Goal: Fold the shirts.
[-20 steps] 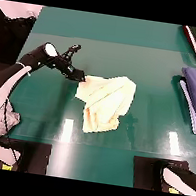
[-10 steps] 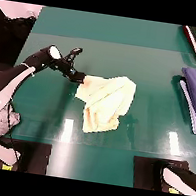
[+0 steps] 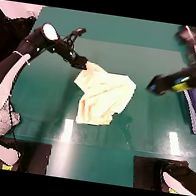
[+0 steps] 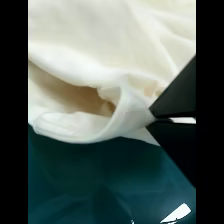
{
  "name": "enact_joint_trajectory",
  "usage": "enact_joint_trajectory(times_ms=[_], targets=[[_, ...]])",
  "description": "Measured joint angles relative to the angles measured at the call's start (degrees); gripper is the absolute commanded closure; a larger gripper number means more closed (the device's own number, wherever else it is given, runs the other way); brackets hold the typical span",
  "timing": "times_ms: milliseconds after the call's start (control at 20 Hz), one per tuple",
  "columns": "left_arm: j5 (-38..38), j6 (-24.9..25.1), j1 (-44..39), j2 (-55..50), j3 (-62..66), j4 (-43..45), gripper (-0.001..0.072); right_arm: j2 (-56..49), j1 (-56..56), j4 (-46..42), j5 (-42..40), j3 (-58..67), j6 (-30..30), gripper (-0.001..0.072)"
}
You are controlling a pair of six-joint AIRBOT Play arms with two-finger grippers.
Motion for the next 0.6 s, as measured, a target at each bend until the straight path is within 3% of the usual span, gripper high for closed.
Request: enact_joint_trajectory(times_ms=[300, 600], targets=[[-6.64, 0.02, 0.02, 0.0, 6.36, 0.44, 0.0682, -3.37, 9.79, 13.31, -23.17, -21.42, 3.67, 0.0101], [-10.21, -0.11, 0.02, 0.0, 7.41, 0.48, 0.0682, -11.85, 16.28, 24.92, -40.87, -26.56, 4.9, 0.0121]])
